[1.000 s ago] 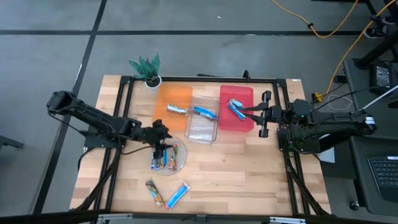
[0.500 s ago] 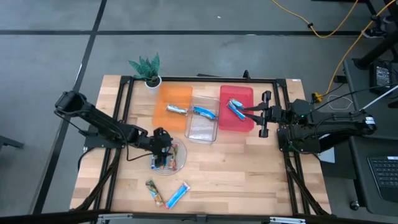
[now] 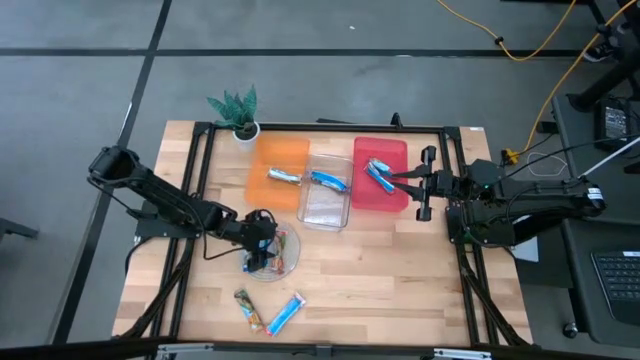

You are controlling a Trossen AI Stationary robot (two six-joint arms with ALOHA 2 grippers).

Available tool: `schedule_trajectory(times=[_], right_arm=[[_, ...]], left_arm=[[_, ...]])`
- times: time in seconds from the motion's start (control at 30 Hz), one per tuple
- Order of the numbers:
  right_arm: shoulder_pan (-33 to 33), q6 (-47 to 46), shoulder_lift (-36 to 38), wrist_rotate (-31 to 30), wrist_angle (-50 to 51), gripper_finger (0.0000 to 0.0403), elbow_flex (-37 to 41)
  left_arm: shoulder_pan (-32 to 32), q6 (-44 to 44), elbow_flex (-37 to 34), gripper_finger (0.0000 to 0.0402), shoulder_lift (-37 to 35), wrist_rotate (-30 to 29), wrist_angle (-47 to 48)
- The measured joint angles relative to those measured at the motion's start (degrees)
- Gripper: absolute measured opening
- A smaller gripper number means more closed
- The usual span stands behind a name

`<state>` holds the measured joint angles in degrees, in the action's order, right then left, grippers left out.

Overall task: Pick and place Granola Bars by type
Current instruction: Put the top red granola bar into the red bin

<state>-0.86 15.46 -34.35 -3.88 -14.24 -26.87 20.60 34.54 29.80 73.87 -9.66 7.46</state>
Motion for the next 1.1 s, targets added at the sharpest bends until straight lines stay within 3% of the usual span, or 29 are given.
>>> schedule_trajectory(times=[0.33, 0.53, 0.77, 1.1], right_arm=[[0.0, 0.0, 0.0, 0.0, 0.0, 0.0087, 0.0], [0.0, 0.0, 0.0, 0.0, 0.0, 0.0087, 0.0], [0.0, 0.0, 0.0, 0.0, 0.3, 0.0087, 0.0], [0.0, 0.0, 0.0, 0.0, 0.4, 0.0087, 0.0]], left_arm=[[-0.1, 9.2, 0.2, 0.0281, 0.9, -1.4, 0.1], [-0.1, 7.0, 4.8, 0.0281, 6.9, -1.6, 0.5], [-0.1, 5.5, 9.9, 0.0281, 13.3, -3.2, 9.3], [-0.1, 6.2, 10.8, 0.0275, 13.2, -8.4, 12.1]])
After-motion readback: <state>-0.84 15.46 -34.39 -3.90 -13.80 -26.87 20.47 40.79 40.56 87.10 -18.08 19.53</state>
